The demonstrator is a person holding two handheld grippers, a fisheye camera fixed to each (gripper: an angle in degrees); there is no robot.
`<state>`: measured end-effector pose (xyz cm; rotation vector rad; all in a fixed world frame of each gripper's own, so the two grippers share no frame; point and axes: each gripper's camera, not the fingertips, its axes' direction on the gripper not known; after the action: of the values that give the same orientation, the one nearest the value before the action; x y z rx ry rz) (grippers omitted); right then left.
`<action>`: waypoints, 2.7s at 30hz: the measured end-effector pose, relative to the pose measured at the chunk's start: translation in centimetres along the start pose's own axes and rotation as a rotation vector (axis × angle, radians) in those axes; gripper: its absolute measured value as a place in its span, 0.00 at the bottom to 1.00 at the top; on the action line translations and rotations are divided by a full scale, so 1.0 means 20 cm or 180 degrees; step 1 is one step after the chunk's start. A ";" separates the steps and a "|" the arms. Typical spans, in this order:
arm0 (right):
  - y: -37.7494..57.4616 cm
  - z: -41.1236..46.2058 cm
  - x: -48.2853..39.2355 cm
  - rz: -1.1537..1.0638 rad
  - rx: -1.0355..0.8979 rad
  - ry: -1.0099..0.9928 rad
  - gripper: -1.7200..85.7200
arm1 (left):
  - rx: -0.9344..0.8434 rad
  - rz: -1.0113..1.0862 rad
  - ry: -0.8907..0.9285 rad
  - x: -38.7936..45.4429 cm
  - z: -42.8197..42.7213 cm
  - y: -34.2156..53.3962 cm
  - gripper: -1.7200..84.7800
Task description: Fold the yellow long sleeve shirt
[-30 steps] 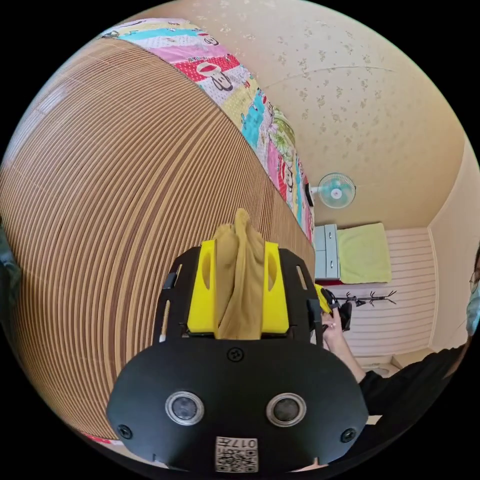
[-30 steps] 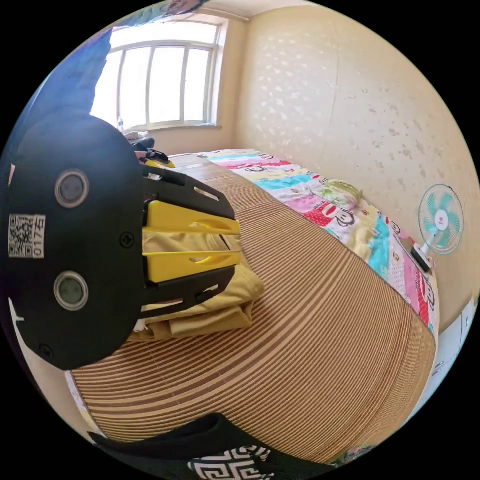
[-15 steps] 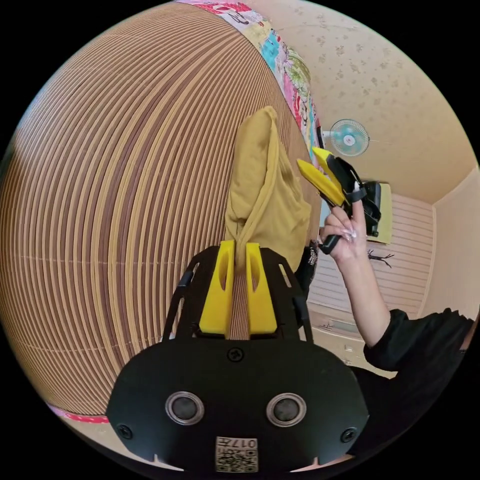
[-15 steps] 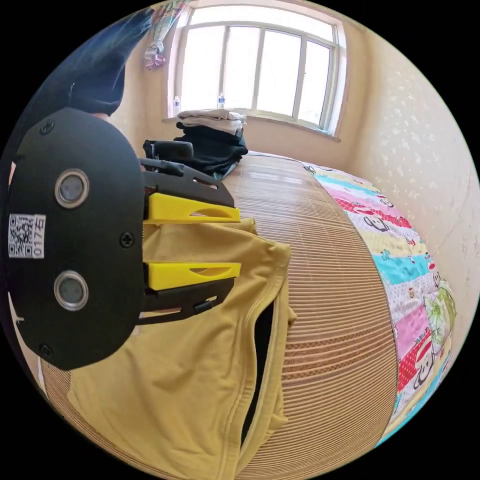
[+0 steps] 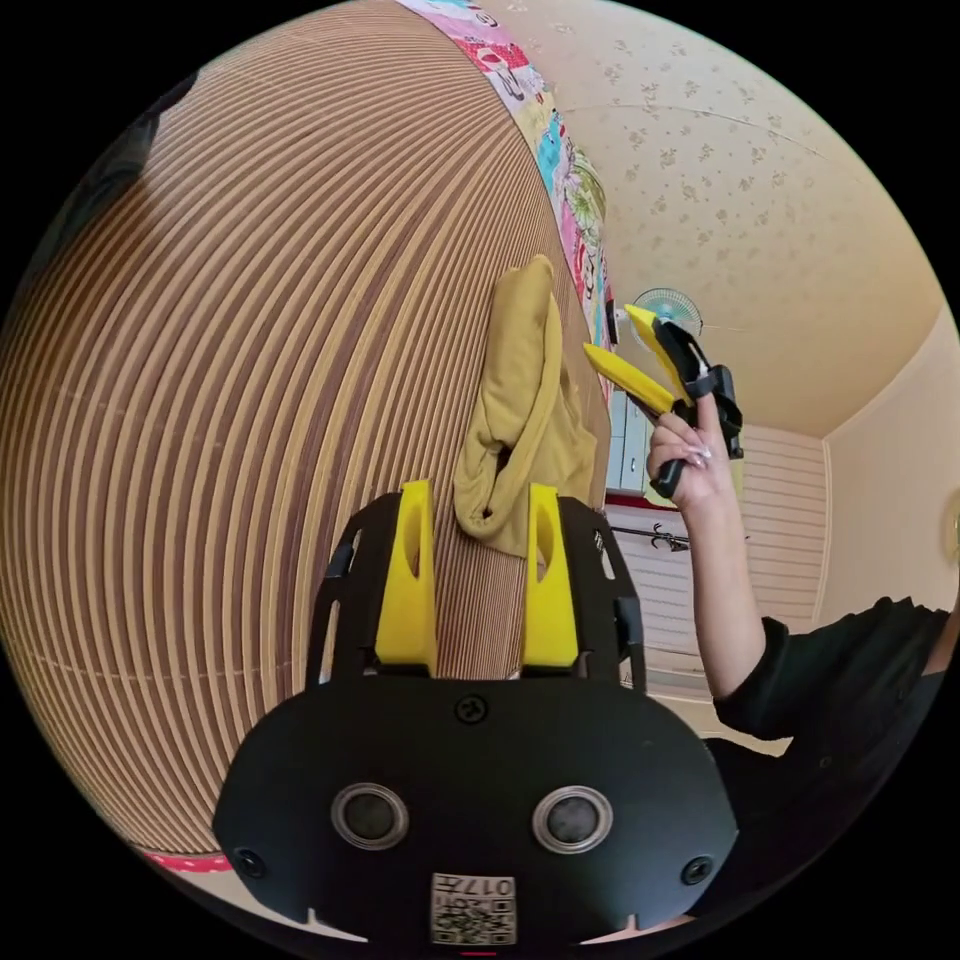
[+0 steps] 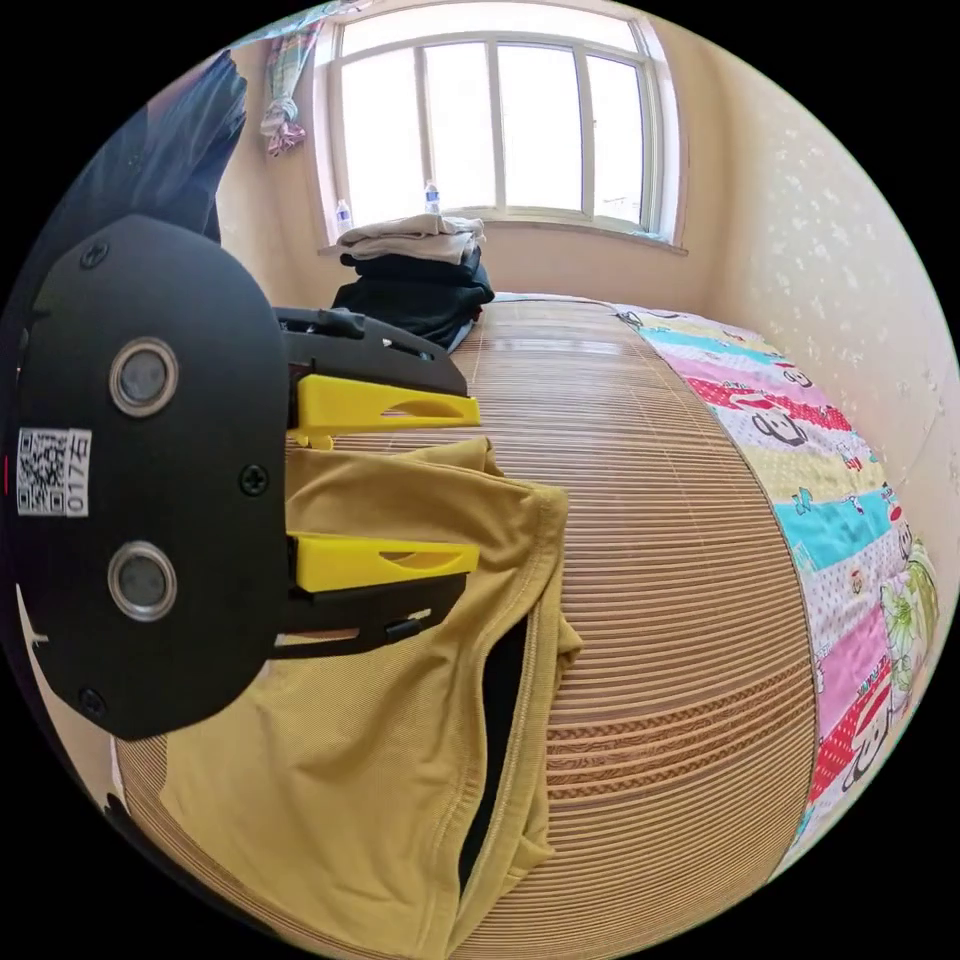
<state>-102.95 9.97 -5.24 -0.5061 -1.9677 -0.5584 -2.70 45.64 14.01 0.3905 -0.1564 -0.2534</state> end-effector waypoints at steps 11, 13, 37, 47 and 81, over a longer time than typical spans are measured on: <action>0.06 0.69 -0.47 -0.0783 -0.1105 0.2389 0.24 | -0.0027 0.0515 -0.0421 0.35 -0.04 0.01 0.08; 0.09 0.68 -0.47 -0.0845 -0.1032 0.2612 0.19 | 0.0031 0.0787 -0.0653 0.52 -0.04 0.02 0.08; 1.11 -1.02 2.07 0.0018 0.1065 -0.1492 0.15 | -0.0501 0.0786 -0.0331 0.85 0.67 -0.12 0.17; 1.09 -1.07 2.27 0.0194 0.1023 -0.1754 0.29 | -0.0529 0.0676 -0.0462 0.79 0.95 -0.43 0.22; 0.92 0.71 -0.56 0.0412 -0.0139 -0.2149 0.17 | 0.1568 0.0362 -0.2444 0.88 -2.00 0.49 0.15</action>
<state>-97.76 31.75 -18.05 -0.9324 -2.5328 -0.3724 24.17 63.77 -16.99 0.7570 -1.0058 -0.2407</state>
